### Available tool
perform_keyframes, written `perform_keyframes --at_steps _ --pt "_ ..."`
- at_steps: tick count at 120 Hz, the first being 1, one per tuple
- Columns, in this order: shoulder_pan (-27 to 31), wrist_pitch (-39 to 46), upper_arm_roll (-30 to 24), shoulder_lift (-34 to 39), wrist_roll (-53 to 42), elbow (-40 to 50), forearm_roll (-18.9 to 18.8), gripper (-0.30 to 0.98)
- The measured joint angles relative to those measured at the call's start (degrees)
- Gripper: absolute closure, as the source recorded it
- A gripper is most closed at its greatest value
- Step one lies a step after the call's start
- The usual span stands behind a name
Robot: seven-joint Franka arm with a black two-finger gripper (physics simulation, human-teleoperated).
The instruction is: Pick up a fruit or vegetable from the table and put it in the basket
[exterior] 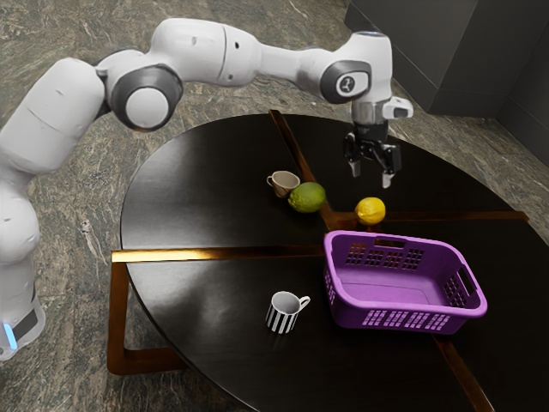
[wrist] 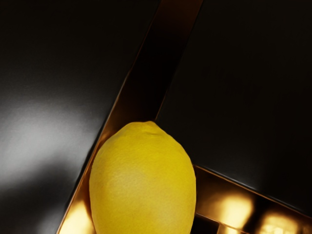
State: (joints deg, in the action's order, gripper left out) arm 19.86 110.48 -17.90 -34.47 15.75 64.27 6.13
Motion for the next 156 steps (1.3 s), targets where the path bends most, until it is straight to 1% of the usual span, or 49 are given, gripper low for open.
perform_keyframes --at_steps 28,56,64,72,80,97,146,150,156 --pt "-0.27 3.21 -0.11 -2.58 -8.13 0.09 0.32 0.00" --pt "-1.10 4.36 0.50 -3.36 -13.10 0.43 0.40 0.00" --pt "-2.41 4.56 2.27 -2.55 -14.06 1.57 0.70 0.00" --pt "-3.51 4.78 4.34 -1.38 -14.87 3.60 2.01 0.00" --pt "-4.03 5.11 5.17 -1.13 -15.61 4.35 3.01 0.00" --pt "-4.29 6.62 5.25 -2.01 -16.91 4.49 3.97 0.01" --pt "-4.66 11.04 5.43 -4.76 -19.15 4.36 5.06 0.03" --pt "-4.66 11.16 5.45 -4.92 -19.27 4.38 5.13 0.06" --pt "-4.66 11.31 5.49 -5.05 -19.38 4.39 5.18 0.16"
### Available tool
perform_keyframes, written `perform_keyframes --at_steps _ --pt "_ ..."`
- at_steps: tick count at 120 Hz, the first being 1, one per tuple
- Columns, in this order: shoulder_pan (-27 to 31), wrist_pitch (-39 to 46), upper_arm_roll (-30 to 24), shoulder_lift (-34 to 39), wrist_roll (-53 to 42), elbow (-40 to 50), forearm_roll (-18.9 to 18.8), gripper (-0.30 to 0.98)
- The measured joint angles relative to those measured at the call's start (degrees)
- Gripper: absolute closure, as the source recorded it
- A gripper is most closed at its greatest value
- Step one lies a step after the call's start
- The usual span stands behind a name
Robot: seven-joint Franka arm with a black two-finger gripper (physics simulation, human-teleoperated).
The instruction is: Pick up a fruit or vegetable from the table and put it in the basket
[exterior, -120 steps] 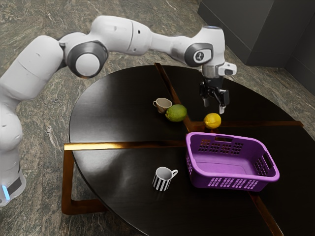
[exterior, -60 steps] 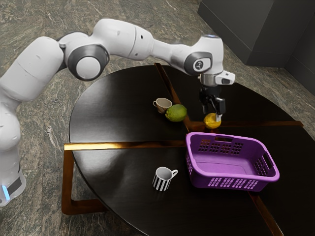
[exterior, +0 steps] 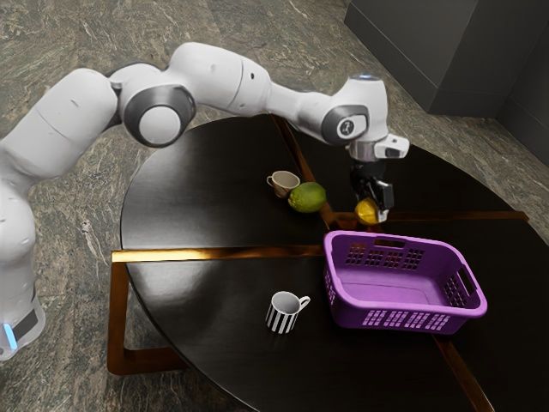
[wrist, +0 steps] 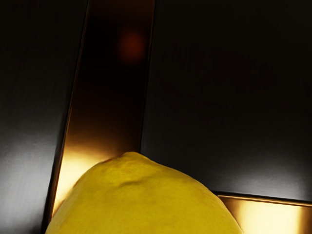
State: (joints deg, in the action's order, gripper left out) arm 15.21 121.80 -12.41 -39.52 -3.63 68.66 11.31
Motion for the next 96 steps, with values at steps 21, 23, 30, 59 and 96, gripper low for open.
perform_keyframes --at_steps 21,23,30,59,96 --pt "-0.07 0.37 0.04 0.05 0.36 0.01 -0.65 0.31" --pt "-0.08 0.40 0.06 0.14 0.42 0.01 -0.72 0.32" --pt "-0.10 0.47 0.09 0.81 0.62 0.01 -0.92 0.32" --pt "-8.12 0.64 0.12 23.50 4.99 16.77 -3.09 0.32" --pt "-18.22 3.36 0.10 23.00 13.46 17.70 -4.34 0.34"
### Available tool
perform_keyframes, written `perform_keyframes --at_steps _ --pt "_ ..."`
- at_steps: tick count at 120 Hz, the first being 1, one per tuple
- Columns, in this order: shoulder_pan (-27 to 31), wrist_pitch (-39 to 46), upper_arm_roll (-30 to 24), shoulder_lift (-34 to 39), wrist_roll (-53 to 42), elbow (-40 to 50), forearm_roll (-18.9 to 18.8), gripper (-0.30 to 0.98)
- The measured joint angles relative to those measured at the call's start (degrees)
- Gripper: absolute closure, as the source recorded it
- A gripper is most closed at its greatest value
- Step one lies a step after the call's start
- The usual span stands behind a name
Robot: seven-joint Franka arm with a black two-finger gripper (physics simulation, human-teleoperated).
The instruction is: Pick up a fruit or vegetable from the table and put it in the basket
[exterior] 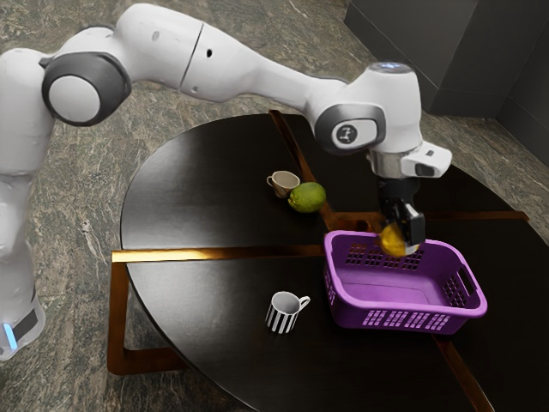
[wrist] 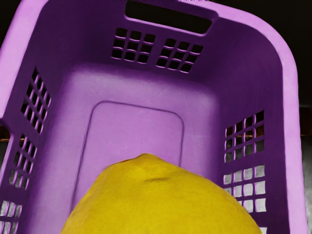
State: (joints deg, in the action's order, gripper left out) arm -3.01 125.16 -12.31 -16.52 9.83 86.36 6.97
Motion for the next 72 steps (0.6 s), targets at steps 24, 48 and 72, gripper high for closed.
perform_keyframes --at_steps 24,48,72 --pt "-0.10 1.26 0.35 -2.08 3.15 -1.79 0.64 0.17" --pt "0.04 2.51 2.54 -1.76 4.45 -1.84 1.55 0.04" --pt "4.17 -10.88 11.18 23.31 32.05 5.20 -0.73 0.01"
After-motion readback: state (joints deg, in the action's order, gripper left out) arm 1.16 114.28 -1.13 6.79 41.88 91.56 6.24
